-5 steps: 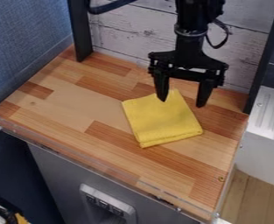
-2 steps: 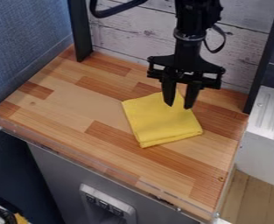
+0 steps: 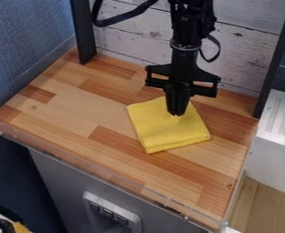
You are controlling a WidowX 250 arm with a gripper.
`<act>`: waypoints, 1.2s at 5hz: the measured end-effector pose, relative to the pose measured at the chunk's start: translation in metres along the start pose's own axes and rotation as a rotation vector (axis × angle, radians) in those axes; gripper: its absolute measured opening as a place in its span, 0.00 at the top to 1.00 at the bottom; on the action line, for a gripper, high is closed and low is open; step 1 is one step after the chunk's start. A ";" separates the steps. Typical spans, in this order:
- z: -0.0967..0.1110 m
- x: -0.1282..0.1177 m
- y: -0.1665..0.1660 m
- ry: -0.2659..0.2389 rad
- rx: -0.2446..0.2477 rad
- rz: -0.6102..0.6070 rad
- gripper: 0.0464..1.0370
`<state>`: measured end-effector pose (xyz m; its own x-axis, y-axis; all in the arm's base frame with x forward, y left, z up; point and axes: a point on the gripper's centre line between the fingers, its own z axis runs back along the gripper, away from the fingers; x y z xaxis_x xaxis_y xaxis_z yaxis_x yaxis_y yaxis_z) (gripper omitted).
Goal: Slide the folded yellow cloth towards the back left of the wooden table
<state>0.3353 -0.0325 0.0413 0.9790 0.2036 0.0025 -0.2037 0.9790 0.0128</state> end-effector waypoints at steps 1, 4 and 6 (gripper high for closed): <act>-0.009 0.003 0.003 0.000 0.001 -0.004 0.98; -0.027 0.008 0.007 0.022 -0.004 -0.015 0.98; -0.029 0.013 0.022 0.012 -0.021 -0.048 0.98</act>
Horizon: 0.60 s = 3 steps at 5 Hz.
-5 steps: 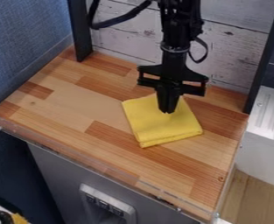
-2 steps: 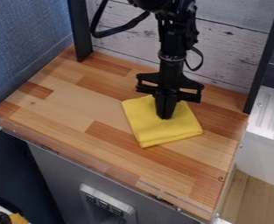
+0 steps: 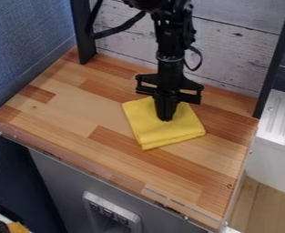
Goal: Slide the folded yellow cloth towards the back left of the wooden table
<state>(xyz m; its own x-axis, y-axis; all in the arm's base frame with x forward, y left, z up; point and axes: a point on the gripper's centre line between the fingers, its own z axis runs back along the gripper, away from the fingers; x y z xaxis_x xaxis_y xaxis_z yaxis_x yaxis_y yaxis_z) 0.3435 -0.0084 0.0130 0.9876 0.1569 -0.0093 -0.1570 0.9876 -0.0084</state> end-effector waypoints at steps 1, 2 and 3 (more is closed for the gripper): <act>0.000 0.002 0.013 0.000 -0.007 -0.028 0.98; 0.005 0.007 0.023 -0.009 -0.009 -0.056 0.98; 0.005 0.009 0.031 -0.008 -0.010 -0.080 0.98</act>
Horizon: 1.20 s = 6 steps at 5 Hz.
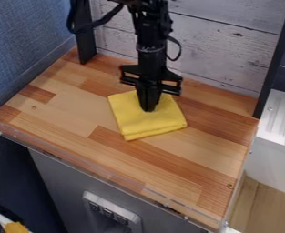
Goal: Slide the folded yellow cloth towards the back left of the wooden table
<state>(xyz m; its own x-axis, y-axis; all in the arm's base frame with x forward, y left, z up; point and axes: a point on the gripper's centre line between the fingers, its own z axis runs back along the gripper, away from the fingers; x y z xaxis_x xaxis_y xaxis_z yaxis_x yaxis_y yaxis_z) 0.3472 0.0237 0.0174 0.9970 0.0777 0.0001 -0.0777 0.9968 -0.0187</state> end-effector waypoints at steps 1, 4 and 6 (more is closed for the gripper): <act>0.002 0.002 0.009 -0.007 0.000 -0.022 0.98; 0.004 0.003 0.016 0.038 0.012 -0.028 0.81; 0.046 -0.014 0.033 0.018 0.022 -0.042 0.26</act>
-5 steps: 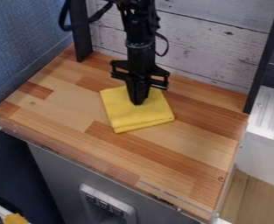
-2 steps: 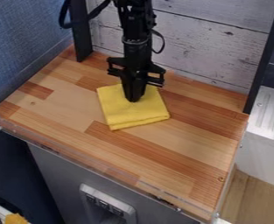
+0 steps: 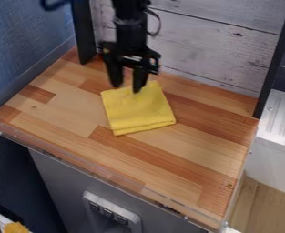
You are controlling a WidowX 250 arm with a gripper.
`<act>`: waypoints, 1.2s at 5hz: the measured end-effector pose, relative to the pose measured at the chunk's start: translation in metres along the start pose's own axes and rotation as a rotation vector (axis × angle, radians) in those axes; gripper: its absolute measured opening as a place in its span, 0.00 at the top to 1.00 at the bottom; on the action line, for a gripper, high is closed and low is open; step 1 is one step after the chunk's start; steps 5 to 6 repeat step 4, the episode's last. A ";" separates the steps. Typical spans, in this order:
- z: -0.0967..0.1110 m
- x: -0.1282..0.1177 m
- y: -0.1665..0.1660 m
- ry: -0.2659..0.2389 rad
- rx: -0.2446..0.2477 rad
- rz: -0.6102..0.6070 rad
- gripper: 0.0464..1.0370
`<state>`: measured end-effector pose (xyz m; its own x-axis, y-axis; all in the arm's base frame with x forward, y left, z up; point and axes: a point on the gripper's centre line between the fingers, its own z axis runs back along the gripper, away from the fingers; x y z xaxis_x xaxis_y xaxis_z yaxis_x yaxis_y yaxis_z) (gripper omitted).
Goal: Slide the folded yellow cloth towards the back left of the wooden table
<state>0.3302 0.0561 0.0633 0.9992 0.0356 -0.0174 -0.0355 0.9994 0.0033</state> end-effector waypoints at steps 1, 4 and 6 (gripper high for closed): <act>0.015 -0.011 0.007 -0.011 -0.003 -0.013 0.05; 0.059 -0.042 0.027 -0.048 0.001 -0.026 0.04; 0.059 -0.042 0.027 -0.048 0.001 -0.026 0.04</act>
